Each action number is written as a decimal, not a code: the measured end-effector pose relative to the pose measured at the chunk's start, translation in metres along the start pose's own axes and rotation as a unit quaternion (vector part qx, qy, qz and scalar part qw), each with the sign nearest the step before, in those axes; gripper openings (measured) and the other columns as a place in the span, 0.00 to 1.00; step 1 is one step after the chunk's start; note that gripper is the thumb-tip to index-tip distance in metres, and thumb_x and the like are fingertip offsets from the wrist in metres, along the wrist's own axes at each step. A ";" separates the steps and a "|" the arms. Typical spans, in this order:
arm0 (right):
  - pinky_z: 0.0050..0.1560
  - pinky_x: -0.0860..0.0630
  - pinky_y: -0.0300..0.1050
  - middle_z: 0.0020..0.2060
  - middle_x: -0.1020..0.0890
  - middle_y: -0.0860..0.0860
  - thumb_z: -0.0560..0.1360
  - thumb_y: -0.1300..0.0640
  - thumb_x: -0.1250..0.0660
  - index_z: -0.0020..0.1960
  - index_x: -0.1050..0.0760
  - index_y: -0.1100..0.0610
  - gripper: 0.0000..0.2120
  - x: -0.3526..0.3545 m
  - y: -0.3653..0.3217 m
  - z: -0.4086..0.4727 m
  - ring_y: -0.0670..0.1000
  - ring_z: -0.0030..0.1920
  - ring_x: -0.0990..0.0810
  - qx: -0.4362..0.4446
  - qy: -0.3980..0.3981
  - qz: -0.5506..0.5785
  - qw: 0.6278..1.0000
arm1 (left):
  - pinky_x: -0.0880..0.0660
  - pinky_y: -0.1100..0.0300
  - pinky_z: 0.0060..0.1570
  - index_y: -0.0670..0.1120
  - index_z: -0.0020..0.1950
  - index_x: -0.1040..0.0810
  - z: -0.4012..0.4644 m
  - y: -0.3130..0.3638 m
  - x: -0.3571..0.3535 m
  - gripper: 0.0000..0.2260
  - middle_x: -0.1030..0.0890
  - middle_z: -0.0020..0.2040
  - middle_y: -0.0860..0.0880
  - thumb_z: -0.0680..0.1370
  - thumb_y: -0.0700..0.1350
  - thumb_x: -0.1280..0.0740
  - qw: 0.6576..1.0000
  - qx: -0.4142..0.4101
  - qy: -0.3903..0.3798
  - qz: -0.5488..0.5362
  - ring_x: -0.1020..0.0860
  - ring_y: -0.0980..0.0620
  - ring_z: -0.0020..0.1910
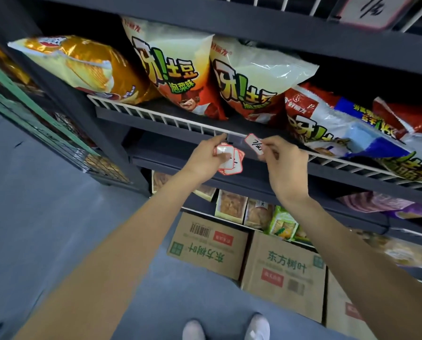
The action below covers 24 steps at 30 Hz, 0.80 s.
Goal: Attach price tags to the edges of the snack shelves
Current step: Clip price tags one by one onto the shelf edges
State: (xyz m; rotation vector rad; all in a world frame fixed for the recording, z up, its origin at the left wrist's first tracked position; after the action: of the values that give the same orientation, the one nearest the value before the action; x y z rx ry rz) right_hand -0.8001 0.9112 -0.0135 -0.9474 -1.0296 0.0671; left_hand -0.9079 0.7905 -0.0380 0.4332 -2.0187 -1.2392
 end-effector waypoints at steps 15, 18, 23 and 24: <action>0.46 0.29 0.35 0.47 0.17 0.57 0.77 0.64 0.37 0.55 0.20 0.63 0.10 -0.007 -0.011 0.007 0.53 0.45 0.19 0.119 0.046 -0.056 0.990 | 0.30 0.69 0.40 0.51 0.75 0.40 -0.010 -0.012 -0.007 0.26 0.21 0.54 0.45 0.78 0.36 0.39 0.998 -0.029 -0.005 0.057 0.24 0.54 0.40; 0.48 0.35 0.27 0.49 0.19 0.58 0.76 0.65 0.35 0.54 0.20 0.62 0.09 -0.008 -0.011 0.010 0.51 0.47 0.21 0.124 0.049 -0.049 0.990 | 0.35 0.72 0.26 0.54 0.74 0.39 -0.011 -0.014 -0.003 0.27 0.26 0.42 0.50 0.78 0.35 0.40 0.995 -0.035 -0.008 0.091 0.30 0.56 0.30; 0.50 0.36 0.27 0.47 0.19 0.59 0.74 0.67 0.34 0.53 0.19 0.63 0.09 -0.007 -0.014 0.012 0.49 0.46 0.22 0.150 0.071 -0.049 0.985 | 0.35 0.72 0.22 0.55 0.72 0.37 -0.012 -0.017 0.004 0.27 0.29 0.42 0.46 0.78 0.33 0.42 0.991 -0.031 -0.012 0.132 0.31 0.55 0.30; 0.50 0.35 0.28 0.47 0.19 0.59 0.74 0.67 0.34 0.53 0.19 0.64 0.09 -0.008 -0.015 0.013 0.50 0.45 0.22 0.161 0.071 -0.054 0.983 | 0.36 0.72 0.21 0.56 0.72 0.37 -0.012 -0.017 0.004 0.27 0.30 0.39 0.47 0.78 0.32 0.42 0.990 -0.028 -0.015 0.140 0.32 0.54 0.29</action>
State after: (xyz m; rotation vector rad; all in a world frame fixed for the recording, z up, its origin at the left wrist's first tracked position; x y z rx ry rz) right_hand -0.8197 0.9068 -0.0061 -0.5930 -0.9023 0.0724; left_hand -0.9035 0.7723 -0.0474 0.0983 -1.9837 -1.1294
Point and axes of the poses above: each hand's wrist, its own z-axis towards the middle knuckle, its own x-axis out of the back of the hand, y = z × x, the point moved 3 cm from there along z, towards the middle knuckle
